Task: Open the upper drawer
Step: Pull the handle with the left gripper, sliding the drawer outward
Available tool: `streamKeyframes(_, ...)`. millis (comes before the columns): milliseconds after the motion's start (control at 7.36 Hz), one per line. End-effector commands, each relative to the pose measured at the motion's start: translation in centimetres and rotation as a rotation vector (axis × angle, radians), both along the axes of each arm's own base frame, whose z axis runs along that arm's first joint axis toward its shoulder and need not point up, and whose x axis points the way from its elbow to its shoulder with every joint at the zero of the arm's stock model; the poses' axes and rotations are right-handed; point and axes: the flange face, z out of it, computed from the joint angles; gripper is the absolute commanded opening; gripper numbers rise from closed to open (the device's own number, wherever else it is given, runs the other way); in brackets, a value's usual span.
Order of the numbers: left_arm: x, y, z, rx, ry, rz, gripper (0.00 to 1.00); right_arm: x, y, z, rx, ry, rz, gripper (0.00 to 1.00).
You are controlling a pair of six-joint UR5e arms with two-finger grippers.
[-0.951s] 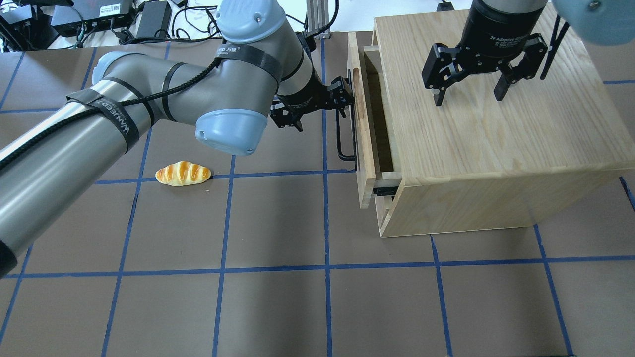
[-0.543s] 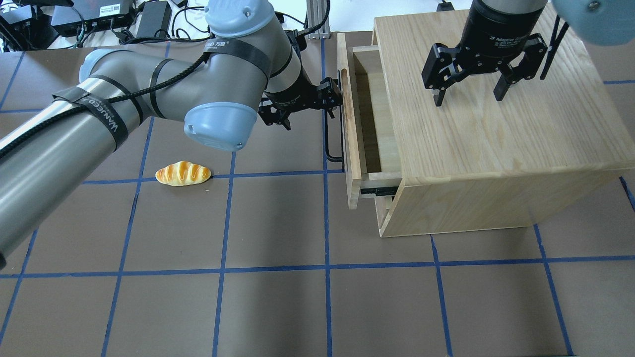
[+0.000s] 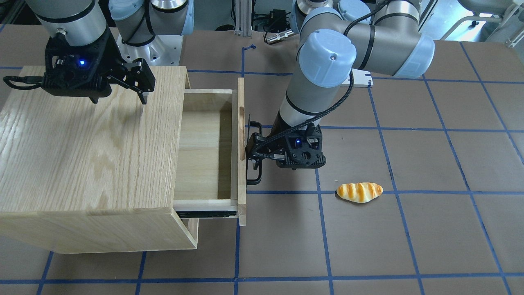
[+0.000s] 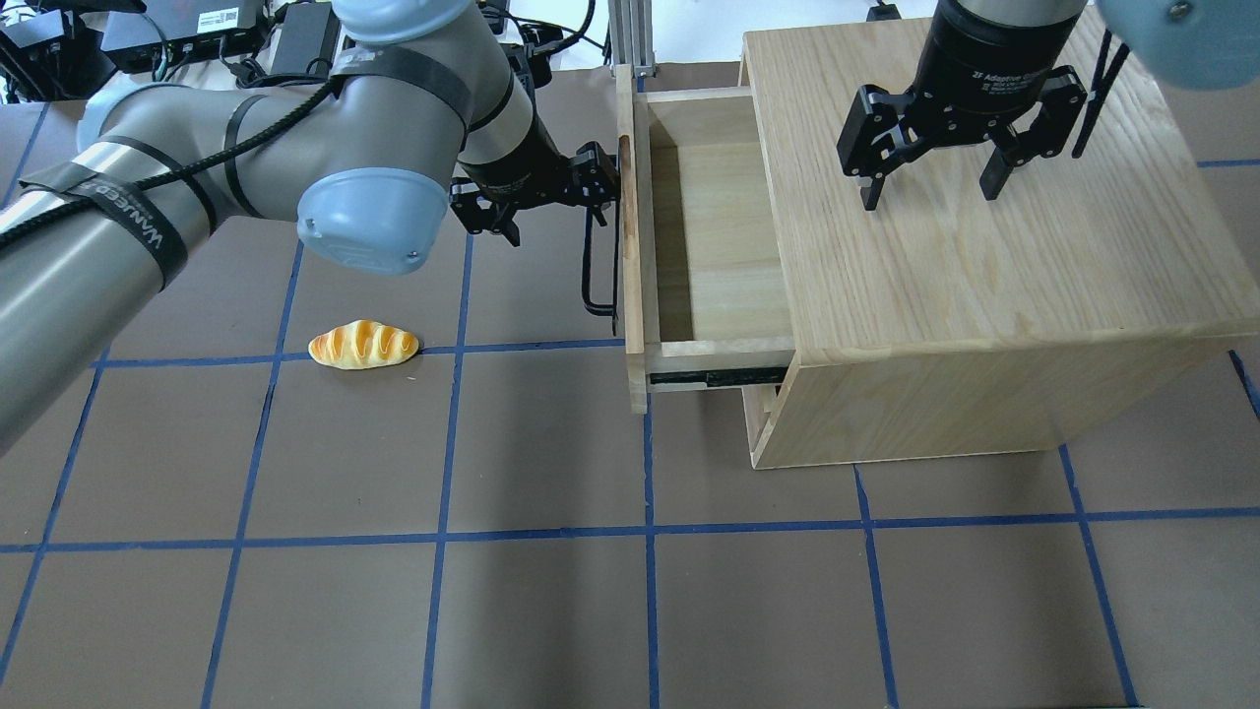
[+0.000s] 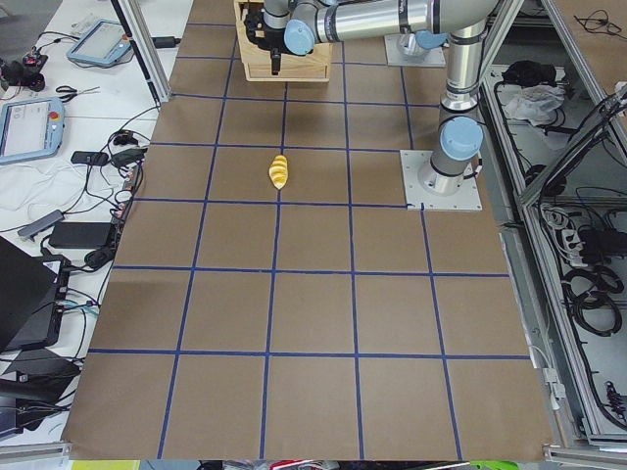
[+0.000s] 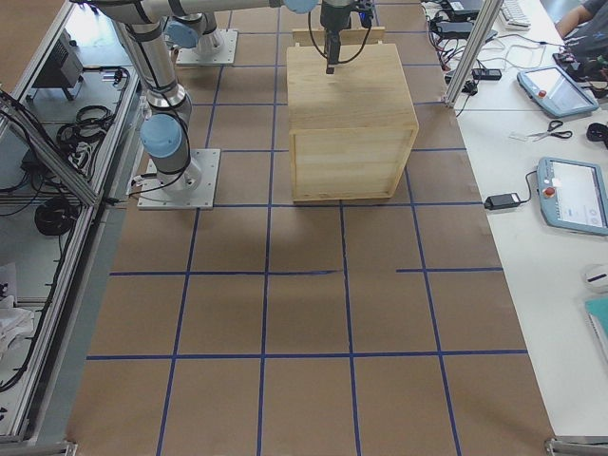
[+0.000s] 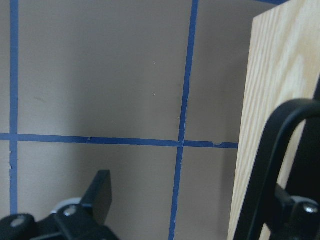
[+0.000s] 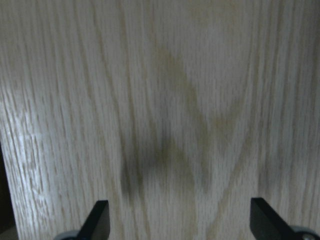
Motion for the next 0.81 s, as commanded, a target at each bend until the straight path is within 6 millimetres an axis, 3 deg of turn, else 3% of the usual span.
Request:
streamKeyframes(0, 2.9, -0.2, 0.9, 0.014, -0.014, -0.021, 1.0, 0.0, 0.0, 0.0, 0.0, 0.0, 0.0, 1.0)
streamKeyframes(272, 4.8, -0.5, 1.1, 0.022, -0.019, -0.022, 1.0, 0.0, 0.0, -0.1, 0.001, 0.0, 0.0, 1.0)
streamKeyframes(679, 5.6, -0.6, 1.2, 0.015, -0.08, -0.031, 1.0, 0.0, 0.0, -0.1, 0.001, 0.0, 0.0, 1.0)
